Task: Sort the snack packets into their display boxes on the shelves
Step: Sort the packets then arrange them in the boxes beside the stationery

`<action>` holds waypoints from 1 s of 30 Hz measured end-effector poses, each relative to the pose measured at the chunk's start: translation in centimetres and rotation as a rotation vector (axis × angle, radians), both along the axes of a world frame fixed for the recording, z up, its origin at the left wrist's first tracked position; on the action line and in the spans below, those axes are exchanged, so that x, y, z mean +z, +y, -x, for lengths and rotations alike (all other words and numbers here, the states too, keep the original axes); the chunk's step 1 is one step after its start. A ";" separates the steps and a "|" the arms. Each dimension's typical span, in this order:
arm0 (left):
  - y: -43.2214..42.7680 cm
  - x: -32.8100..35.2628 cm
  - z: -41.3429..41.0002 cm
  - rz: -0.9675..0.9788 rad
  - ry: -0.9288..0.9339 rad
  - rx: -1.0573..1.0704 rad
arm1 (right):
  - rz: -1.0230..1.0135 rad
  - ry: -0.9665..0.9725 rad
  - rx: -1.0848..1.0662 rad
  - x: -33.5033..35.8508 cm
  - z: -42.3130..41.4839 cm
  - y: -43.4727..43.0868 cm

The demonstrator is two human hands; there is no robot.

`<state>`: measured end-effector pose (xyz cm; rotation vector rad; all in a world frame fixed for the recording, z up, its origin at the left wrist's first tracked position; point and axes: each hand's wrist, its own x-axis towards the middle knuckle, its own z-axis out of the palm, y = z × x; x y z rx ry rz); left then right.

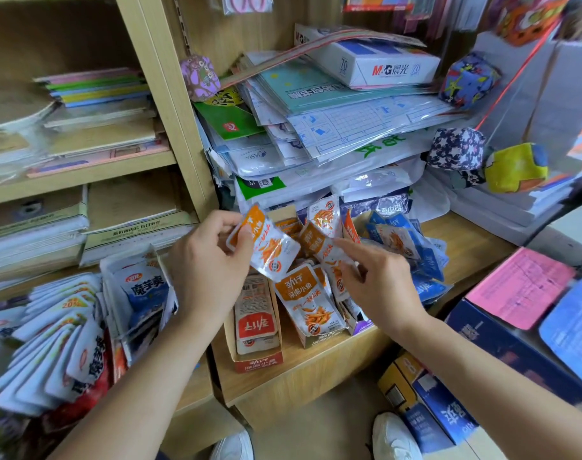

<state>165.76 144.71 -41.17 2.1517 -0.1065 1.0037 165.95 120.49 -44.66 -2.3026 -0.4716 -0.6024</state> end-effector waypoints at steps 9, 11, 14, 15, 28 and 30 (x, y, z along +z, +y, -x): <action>-2.0 -1.5 -0.7 -0.141 0.130 -0.022 | 0.181 0.019 0.017 -1.0 -0.3 1.1; -2.1 -2.0 -1.0 -0.043 0.198 -0.078 | 0.152 0.007 -0.007 -0.6 -0.2 1.1; -2.0 -2.4 -1.4 0.161 0.226 -0.169 | 0.160 -0.009 -0.038 -0.2 -0.1 0.5; -2.0 -2.2 -1.5 0.188 0.205 -0.172 | 0.180 -0.001 -0.038 -0.2 0.1 0.4; 0.5 -0.2 -1.7 -0.009 0.000 0.078 | 0.080 0.166 0.006 -0.9 -0.6 1.1; 0.7 -0.4 -1.7 -0.011 0.003 0.046 | 0.057 0.177 0.013 -0.6 -0.8 1.1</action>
